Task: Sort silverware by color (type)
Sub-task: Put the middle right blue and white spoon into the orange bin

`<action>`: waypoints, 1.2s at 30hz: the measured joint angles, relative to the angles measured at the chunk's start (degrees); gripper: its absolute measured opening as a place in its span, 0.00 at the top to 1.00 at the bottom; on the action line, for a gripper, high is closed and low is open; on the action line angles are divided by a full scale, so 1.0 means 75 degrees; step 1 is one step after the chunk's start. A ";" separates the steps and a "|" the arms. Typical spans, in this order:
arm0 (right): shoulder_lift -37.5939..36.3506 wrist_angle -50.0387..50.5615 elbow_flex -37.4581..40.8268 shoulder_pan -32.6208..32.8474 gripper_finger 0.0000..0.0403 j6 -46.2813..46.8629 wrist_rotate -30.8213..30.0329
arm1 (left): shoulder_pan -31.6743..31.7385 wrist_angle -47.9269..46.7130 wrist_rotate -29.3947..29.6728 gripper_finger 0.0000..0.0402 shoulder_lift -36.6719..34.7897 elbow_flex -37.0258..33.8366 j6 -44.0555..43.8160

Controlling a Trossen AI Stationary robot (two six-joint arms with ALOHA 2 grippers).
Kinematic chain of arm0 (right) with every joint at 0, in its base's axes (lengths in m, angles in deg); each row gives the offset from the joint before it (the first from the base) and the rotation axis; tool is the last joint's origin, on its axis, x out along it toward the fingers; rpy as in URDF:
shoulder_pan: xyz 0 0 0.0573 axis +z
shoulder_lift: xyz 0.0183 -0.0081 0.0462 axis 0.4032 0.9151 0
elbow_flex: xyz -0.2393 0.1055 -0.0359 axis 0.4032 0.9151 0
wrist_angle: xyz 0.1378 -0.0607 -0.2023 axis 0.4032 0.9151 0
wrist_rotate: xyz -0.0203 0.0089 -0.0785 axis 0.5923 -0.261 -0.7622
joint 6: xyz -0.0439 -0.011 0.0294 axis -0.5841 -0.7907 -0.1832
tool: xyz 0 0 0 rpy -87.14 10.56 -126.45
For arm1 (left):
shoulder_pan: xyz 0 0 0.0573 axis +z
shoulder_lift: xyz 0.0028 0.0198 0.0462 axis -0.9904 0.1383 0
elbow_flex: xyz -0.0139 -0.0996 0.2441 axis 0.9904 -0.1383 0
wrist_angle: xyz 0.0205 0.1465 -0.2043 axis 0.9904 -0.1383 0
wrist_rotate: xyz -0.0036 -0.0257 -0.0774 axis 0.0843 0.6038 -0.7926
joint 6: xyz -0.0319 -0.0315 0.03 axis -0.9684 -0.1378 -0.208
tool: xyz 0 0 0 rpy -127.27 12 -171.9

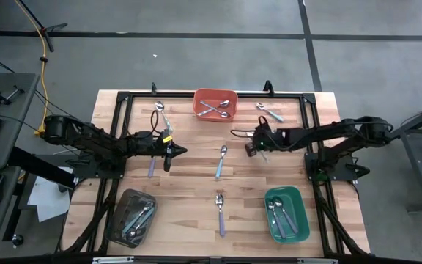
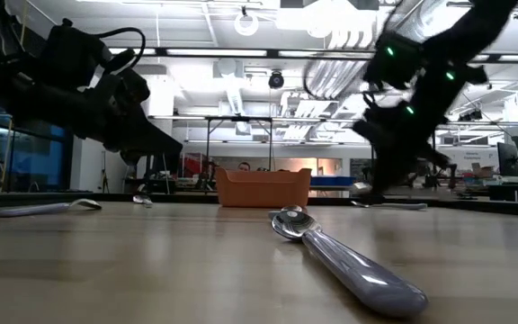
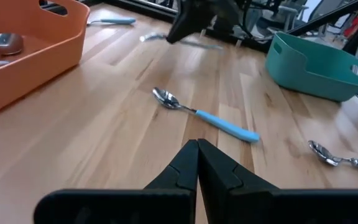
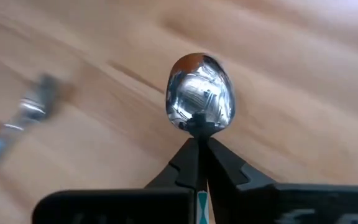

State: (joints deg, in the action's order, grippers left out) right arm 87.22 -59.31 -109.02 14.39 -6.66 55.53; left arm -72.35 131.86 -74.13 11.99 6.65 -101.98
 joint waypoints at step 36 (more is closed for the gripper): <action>0.6334 0.2716 -0.9647 -0.2852 0.99 -0.8141 0.2172 | 0.0003 0.0224 -0.0041 1.00 0.0000 0.0000 -0.0061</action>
State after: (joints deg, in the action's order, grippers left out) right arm 134.72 -38.93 -181.38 -7.00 -67.72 71.82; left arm -72.33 133.55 -74.44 11.99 6.65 -102.44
